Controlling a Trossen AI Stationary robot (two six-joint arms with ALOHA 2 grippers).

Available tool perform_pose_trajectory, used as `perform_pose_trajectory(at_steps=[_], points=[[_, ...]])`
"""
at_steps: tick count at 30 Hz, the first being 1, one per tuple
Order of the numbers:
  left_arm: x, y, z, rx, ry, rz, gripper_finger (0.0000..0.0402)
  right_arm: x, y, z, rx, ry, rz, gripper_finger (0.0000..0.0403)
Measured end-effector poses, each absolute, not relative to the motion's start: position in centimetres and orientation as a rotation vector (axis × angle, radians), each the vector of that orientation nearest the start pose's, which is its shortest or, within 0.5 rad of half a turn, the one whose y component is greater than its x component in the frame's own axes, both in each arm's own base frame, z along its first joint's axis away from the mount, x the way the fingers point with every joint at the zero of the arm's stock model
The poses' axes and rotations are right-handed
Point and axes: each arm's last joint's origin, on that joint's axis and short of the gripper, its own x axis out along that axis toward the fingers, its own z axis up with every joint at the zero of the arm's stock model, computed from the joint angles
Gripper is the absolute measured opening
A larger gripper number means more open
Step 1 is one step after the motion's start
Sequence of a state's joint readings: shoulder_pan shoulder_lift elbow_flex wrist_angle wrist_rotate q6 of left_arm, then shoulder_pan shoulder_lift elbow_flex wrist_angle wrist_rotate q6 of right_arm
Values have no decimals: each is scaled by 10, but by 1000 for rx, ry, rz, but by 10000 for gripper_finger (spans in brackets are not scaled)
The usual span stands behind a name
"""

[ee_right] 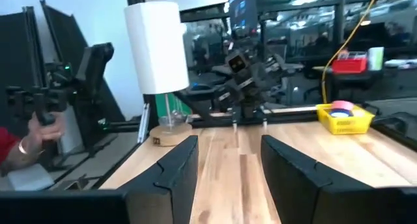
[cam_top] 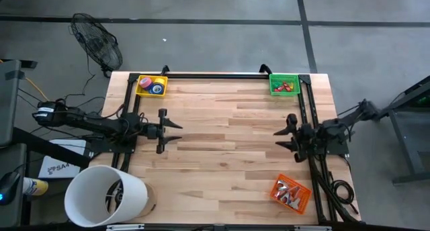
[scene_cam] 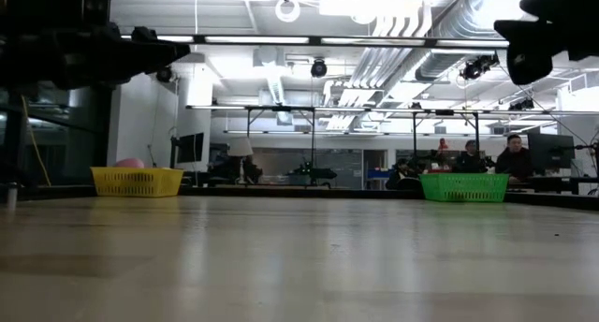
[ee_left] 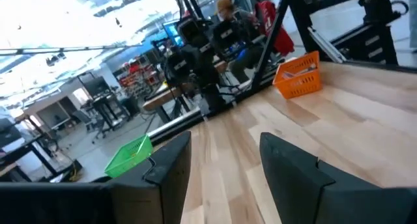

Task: Pick and place Stapler, Stapler remover, tape
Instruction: Return to Home Position

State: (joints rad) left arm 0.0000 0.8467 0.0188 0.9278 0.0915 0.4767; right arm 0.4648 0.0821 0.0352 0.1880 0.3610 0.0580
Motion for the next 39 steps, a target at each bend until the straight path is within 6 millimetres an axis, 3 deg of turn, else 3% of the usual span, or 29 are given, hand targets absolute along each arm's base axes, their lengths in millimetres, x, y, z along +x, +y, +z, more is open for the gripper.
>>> perform_pose_trajectory(at_steps=[11, 20, 30, 39], points=[[154, -3, 173, 531, -111, -90, 179, 94, 22, 177, 83, -108, -74, 156], [151, -6, 164, 568, -78, -186, 179, 95, 23, 171, 300, -51, -50, 157], [143, -7, 169, 519, -119, -223, 179, 95, 24, 171, 305, -49, -46, 158], [133, 0, 183, 407, -159, 45, 179, 95, 24, 171, 305, -48, -46, 158]])
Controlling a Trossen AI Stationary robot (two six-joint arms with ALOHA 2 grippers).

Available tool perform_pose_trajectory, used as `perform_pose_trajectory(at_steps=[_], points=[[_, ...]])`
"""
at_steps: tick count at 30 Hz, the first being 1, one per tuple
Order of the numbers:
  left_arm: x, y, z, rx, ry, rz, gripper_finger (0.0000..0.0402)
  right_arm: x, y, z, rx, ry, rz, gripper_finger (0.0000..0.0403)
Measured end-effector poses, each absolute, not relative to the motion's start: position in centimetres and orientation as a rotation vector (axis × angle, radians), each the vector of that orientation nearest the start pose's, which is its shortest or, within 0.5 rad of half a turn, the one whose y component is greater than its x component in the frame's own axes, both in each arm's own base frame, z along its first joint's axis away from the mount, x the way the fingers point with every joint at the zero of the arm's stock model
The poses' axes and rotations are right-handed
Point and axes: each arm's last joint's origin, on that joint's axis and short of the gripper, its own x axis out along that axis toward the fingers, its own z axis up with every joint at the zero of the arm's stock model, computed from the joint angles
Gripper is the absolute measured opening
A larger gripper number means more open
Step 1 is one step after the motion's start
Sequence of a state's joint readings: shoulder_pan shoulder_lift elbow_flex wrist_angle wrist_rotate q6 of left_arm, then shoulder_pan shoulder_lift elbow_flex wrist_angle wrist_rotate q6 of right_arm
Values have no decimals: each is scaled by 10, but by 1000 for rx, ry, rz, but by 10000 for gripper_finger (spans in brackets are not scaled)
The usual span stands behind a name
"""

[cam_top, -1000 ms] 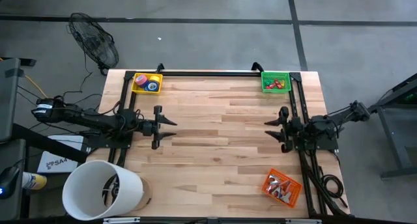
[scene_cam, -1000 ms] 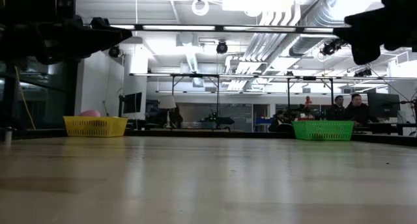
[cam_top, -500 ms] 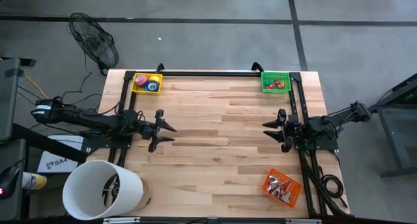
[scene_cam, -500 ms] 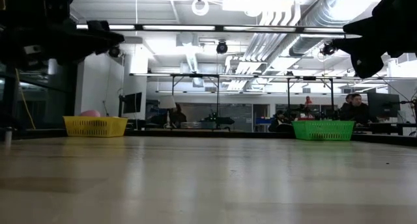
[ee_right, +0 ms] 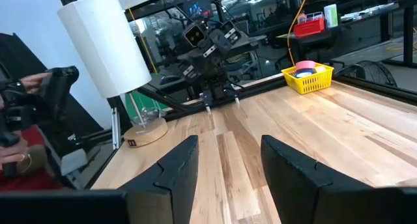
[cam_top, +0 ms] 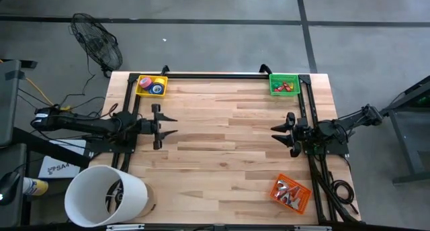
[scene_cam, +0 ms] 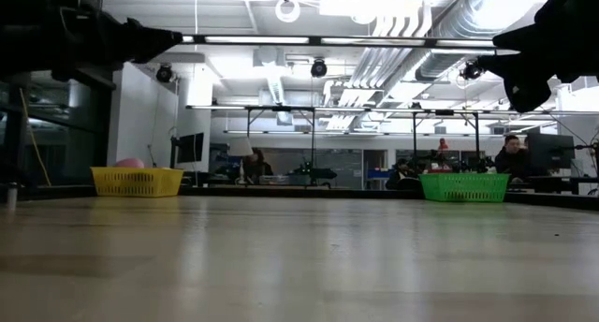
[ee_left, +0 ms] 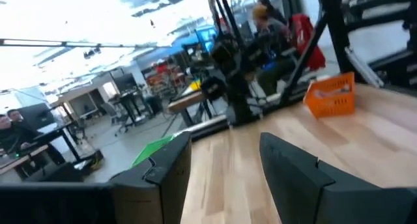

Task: Pick and place Stapler, Stapler remover, tape
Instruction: Return to Home Position

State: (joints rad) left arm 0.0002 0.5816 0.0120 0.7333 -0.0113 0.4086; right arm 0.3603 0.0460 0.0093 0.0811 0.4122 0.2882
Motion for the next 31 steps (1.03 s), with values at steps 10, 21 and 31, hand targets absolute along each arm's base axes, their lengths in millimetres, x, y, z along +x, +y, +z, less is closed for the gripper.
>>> perform_pose_trajectory(at_steps=[10, 21, 31], points=[[119, -3, 184, 270, -162, -81, 179, 95, 24, 171, 304, -48, -46, 157], [108, -4, 186, 275, -193, -105, 179, 95, 24, 171, 305, -49, -45, 156], [107, -4, 187, 277, -200, -104, 179, 95, 24, 171, 305, -50, -45, 157]])
